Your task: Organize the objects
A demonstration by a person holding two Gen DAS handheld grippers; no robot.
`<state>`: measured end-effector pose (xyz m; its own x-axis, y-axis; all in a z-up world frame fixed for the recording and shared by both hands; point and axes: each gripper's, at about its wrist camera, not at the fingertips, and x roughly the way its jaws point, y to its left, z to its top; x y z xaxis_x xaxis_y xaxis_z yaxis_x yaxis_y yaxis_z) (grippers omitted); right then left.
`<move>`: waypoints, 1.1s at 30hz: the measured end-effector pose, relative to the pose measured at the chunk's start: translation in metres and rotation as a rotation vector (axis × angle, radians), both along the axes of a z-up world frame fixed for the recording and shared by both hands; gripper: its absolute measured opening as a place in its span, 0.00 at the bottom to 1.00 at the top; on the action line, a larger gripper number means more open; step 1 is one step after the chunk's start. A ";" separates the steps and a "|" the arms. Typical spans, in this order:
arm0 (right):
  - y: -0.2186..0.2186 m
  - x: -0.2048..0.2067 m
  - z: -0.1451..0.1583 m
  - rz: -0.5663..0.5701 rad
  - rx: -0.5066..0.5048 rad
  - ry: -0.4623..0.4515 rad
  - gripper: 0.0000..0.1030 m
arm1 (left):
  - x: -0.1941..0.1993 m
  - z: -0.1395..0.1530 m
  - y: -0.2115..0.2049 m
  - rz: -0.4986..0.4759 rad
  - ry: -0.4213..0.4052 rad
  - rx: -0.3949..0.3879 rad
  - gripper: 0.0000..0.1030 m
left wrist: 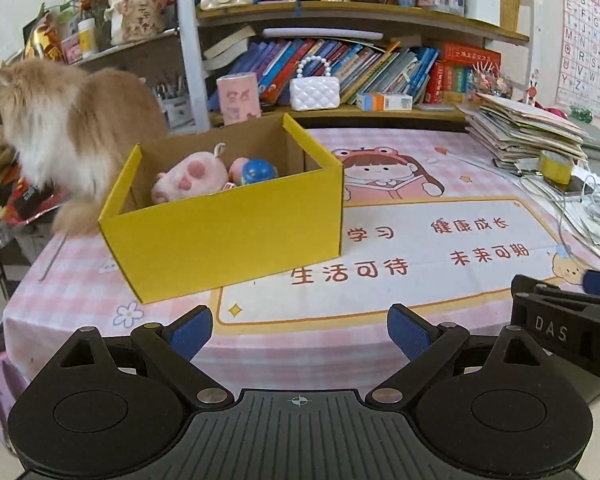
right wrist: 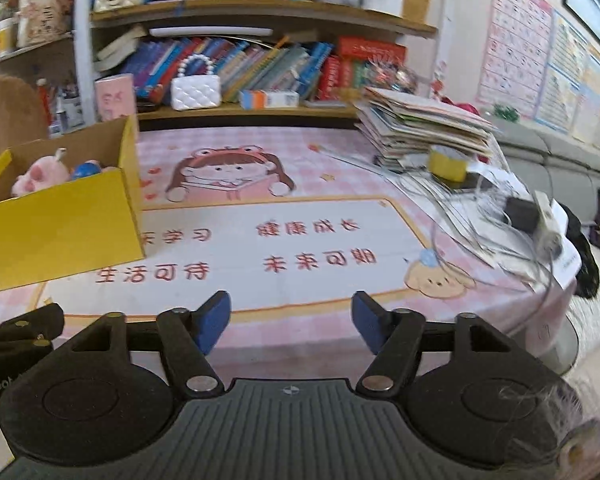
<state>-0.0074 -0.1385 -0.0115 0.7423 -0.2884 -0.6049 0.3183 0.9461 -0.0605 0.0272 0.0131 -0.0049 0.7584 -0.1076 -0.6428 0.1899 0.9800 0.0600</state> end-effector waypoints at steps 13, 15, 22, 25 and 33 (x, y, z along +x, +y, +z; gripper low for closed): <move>-0.017 -0.004 -0.005 -0.057 -0.014 0.042 1.00 | 0.000 -0.005 -0.027 0.013 0.014 0.078 0.95; -0.018 -0.003 -0.006 -0.058 -0.013 0.051 1.00 | 0.000 -0.004 -0.027 0.016 0.010 0.081 0.95; -0.019 -0.001 -0.004 -0.057 -0.014 0.051 1.00 | -0.002 -0.002 -0.027 0.034 0.000 0.082 0.96; -0.019 -0.001 -0.004 -0.061 -0.017 0.061 1.00 | -0.002 -0.003 -0.028 0.040 0.011 0.080 0.96; -0.019 -0.002 -0.005 -0.076 -0.006 0.075 1.00 | -0.003 -0.003 -0.029 0.041 0.014 0.081 0.96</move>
<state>-0.0090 -0.1580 -0.0164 0.6710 -0.3460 -0.6558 0.3835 0.9189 -0.0925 0.0245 -0.0161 -0.0078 0.7519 -0.0237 -0.6588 0.1509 0.9790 0.1370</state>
